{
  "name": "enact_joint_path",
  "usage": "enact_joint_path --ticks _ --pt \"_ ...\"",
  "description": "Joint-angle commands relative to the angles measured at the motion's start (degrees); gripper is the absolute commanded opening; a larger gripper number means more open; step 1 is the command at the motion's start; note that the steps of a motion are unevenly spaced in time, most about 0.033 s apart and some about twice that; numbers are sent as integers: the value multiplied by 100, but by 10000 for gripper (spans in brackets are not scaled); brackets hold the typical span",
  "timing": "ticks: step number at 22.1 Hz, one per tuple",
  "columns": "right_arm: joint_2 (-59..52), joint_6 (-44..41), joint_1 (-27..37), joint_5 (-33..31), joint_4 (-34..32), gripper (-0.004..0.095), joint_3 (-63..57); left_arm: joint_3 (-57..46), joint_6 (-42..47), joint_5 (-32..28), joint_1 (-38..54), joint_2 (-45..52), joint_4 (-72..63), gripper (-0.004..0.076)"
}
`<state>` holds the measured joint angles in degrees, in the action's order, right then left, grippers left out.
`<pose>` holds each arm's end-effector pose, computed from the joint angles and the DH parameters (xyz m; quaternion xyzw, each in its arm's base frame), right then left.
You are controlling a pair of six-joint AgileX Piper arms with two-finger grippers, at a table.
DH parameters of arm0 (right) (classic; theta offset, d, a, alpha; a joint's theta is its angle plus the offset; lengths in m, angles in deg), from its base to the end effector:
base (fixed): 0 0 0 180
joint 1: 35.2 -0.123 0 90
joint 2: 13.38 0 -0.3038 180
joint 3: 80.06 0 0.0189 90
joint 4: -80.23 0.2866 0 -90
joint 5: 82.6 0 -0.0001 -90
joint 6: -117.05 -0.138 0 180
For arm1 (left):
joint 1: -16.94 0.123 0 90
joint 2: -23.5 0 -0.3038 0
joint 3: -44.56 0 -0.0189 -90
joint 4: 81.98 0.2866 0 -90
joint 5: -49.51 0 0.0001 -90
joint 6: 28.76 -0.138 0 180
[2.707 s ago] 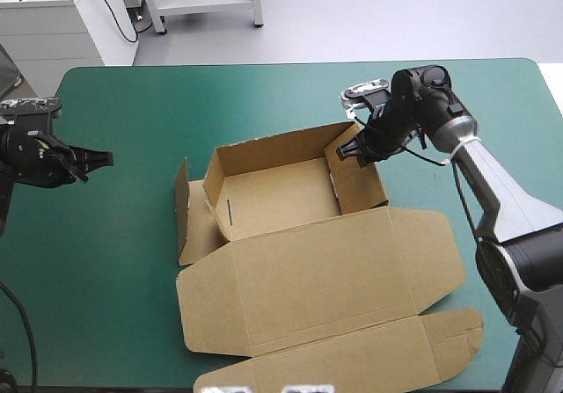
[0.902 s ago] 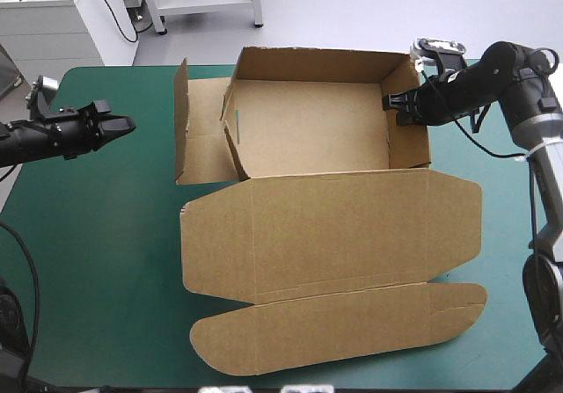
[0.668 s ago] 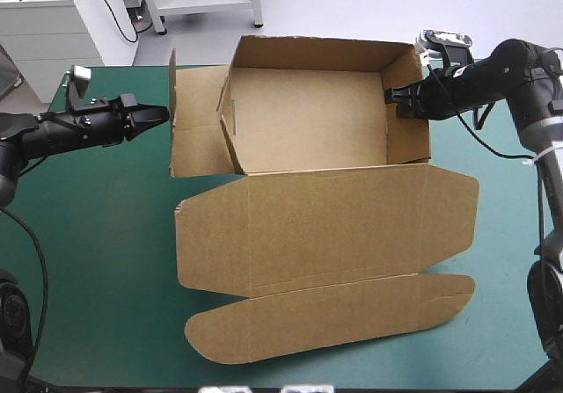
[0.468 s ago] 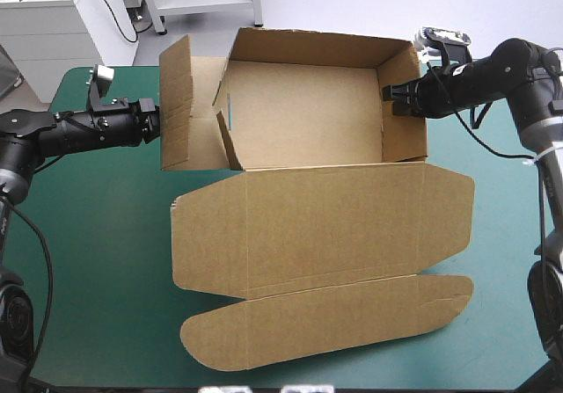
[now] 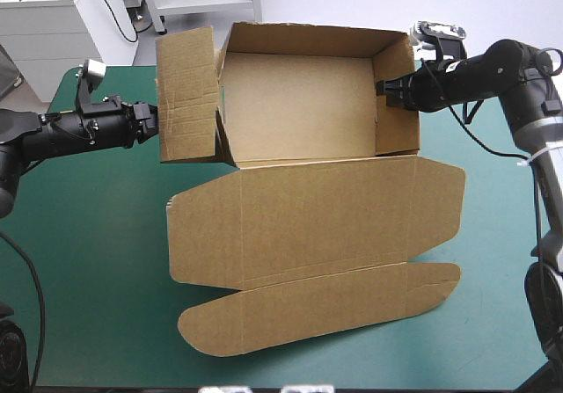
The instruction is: Fold the box
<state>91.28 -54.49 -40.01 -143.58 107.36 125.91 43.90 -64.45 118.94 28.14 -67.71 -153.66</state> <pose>0.4347 0.0918 0.3994 -0.0696 0.9106 0.2210 0.3423 0.3579 -0.0542 0.3941 0.0583 0.8059 -0.4745 0.3493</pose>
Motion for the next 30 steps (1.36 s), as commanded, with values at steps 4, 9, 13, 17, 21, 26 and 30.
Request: enact_joint_path --ticks 4,9,13,17,21,26,30 --pt "-301 -65 -462 741 -103 -17 173 150 63 270 -30 455 -85 -8" --pt "-301 -76 -488 719 -114 -17 173 150 157 384 -30 729 -63 -8" --pt "-301 -90 -488 768 -114 -17 173 150 248 384 -30 892 -63 -8" --pt "-301 -90 -566 899 -73 -17 173 150 425 423 -30 938 -48 -8" --pt "-227 -124 -844 1117 -95 -17 173 150 465 392 -30 950 12 -8" --pt "-13 -164 -1212 1290 -102 -17 173 150 525 438 -30 959 211 62" --pt "84 -176 -1285 1374 -116 -17 173 150 525 438 -30 959 188 237"
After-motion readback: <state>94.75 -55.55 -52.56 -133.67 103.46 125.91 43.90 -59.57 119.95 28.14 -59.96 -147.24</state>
